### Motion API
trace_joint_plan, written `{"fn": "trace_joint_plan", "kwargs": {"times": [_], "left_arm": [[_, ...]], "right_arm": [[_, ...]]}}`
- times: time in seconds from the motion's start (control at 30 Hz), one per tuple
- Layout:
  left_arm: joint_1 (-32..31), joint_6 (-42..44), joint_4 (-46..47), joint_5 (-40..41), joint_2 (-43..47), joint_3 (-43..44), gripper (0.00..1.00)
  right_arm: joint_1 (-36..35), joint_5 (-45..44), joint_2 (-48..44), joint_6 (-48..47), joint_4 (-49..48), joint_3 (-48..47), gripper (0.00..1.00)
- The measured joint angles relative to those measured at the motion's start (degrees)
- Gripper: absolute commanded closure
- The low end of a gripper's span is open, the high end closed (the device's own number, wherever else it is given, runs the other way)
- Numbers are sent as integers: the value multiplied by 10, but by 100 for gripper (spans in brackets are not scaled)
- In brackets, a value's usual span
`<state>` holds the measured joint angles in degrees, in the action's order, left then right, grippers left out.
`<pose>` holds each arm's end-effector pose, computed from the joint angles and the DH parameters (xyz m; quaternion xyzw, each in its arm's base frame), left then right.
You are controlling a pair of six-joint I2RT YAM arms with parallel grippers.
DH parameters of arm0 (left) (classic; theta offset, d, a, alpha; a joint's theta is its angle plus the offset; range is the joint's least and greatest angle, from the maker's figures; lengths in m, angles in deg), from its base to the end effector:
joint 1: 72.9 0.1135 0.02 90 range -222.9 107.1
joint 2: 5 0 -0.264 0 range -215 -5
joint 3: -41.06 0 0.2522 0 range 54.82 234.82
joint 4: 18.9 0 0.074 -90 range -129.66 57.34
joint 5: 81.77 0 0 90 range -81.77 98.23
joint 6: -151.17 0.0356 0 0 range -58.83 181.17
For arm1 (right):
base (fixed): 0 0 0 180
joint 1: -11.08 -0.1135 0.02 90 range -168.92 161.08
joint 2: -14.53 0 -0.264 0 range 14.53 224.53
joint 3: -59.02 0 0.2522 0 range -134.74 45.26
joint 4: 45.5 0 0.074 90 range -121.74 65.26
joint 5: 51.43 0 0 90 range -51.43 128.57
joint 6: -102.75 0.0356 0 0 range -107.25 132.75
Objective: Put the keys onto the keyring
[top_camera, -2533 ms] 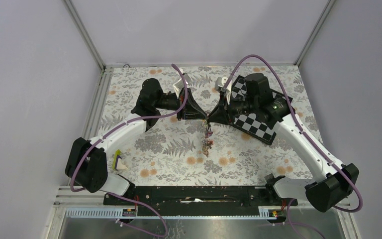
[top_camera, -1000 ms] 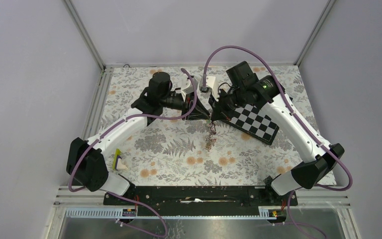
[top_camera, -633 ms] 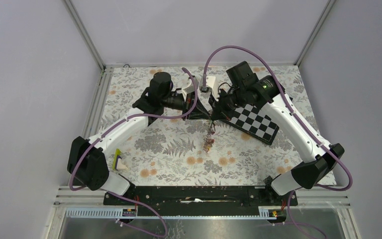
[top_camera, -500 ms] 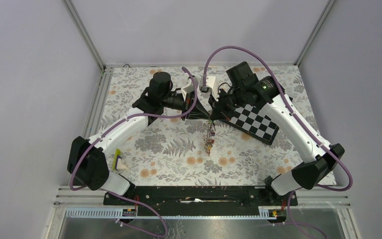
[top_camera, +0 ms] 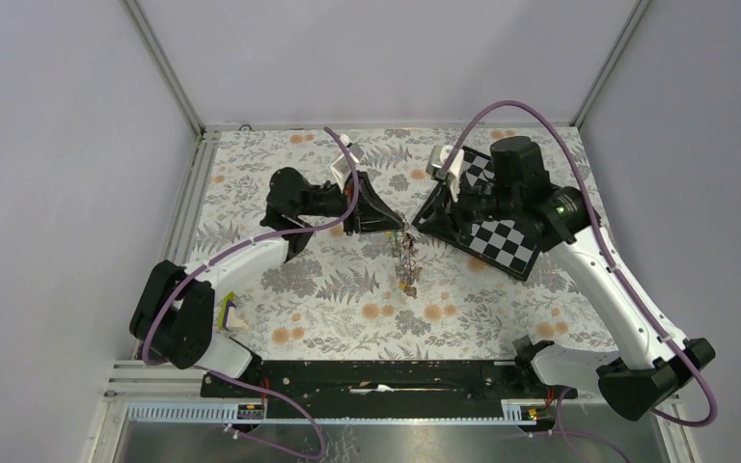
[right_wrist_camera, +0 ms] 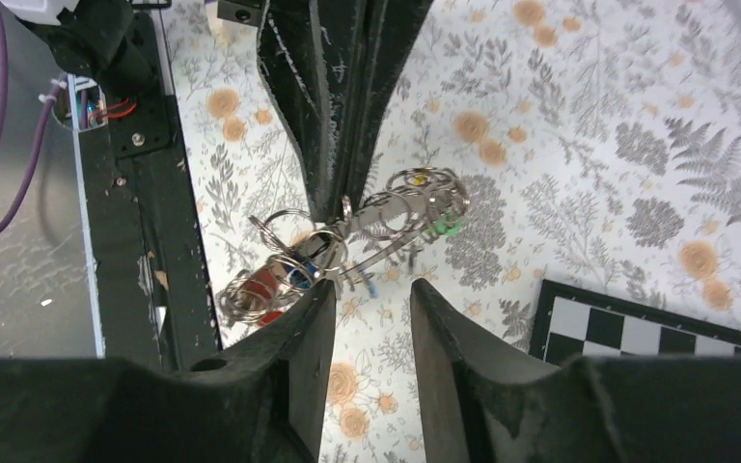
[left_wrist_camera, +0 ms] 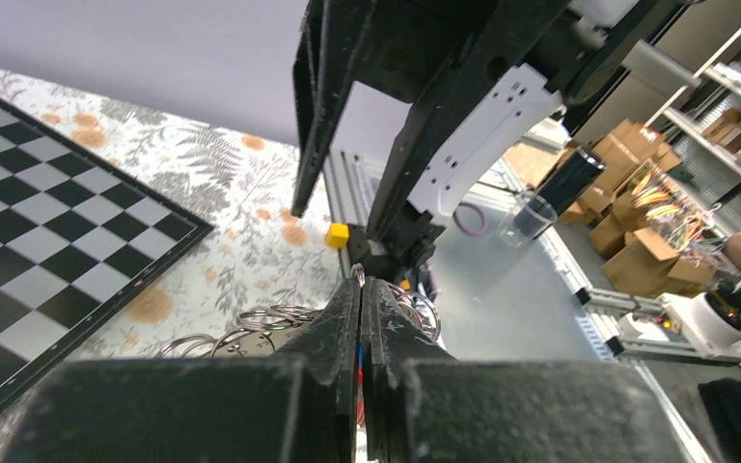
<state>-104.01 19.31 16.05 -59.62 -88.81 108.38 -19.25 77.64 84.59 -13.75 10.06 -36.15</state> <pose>0.2538 -0.1916 0.3321 0.4054 0.5253 -0.6626 0.3473 0.2010 0.1436 0.4172 -0.5353 0.6405 0.3057 0.4580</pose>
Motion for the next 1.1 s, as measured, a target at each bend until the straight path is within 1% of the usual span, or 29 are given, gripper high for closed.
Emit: {"fn": "trace_joint_plan", "kwargs": {"times": [0.03,0.1,0.2,0.47,0.67,0.8,0.87,0.97,1.0,1.1], "left_arm": [[0,-23,27,3,0,-4,100],[0,-66,86,11,1,-17,100],[0,-108,139,18,1,-38,100],[0,-155,207,31,1,-57,100],[-1,-165,223,37,1,-62,100],[-1,-167,229,37,1,-63,100],[-1,-167,230,37,1,-63,100],[-1,-167,230,37,1,-64,100],[-1,-168,231,36,1,-64,100],[-1,-167,229,37,1,-64,100]], "right_arm": [[6,10,-8,4,-10,6,52],[14,26,-19,12,-30,12,50],[19,48,-23,22,-55,18,49],[23,115,-11,54,-94,31,50],[23,146,4,80,-124,61,51],[23,159,12,93,-139,69,55],[23,164,14,97,-144,70,59],[24,167,14,101,-150,72,70],[25,167,14,102,-152,73,72],[29,178,14,106,-156,75,74]]}}
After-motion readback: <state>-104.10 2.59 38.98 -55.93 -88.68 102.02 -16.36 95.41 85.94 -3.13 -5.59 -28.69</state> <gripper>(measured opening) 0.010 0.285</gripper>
